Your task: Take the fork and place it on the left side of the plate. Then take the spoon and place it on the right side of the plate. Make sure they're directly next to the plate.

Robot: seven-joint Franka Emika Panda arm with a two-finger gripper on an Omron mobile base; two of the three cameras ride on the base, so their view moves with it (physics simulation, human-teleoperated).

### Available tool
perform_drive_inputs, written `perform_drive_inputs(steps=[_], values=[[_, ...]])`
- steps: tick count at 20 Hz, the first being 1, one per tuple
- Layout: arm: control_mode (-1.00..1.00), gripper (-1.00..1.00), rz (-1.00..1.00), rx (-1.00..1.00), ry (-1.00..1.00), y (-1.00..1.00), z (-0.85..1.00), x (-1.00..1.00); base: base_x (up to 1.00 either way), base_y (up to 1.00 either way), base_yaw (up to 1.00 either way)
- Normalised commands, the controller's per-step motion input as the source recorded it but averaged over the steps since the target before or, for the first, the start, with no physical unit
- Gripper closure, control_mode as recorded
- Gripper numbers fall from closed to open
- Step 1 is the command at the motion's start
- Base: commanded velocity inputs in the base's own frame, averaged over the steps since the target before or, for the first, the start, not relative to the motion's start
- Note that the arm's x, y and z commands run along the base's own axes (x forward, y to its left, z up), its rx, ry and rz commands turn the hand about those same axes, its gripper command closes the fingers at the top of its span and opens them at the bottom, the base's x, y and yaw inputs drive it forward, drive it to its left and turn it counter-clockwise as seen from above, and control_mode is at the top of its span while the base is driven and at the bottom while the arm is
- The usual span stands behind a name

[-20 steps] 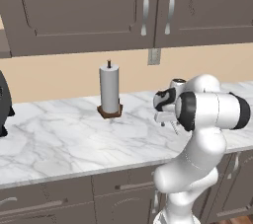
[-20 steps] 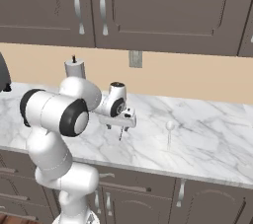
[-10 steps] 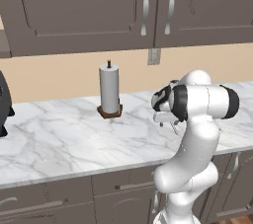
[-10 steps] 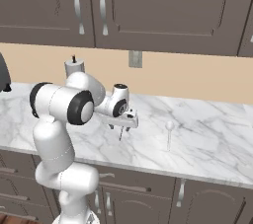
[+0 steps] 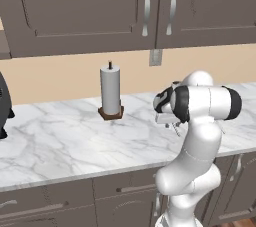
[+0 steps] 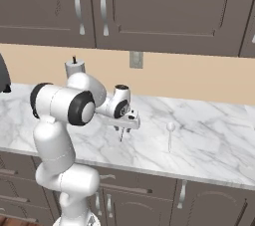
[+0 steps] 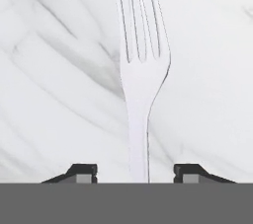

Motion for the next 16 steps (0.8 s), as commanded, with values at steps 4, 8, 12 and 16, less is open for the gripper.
perform_drive_inputs(steps=[4, 8, 12, 16], values=[[-1.00, 1.00, 0.11, 0.00, -0.12, 0.24, -0.11, -0.20, 0.00, 0.00, 0.00], [-1.00, 1.00, 0.08, 0.00, -0.09, 0.09, 0.00, -0.35, 0.00, 0.00, 0.00], [-1.00, 1.00, 0.06, 0.00, -0.16, 0.00, 0.33, -0.62, 0.00, 0.00, 0.00], [-1.00, 1.00, 0.07, 0.00, -0.22, -0.10, 0.66, -0.50, 0.00, 0.00, 0.00]])
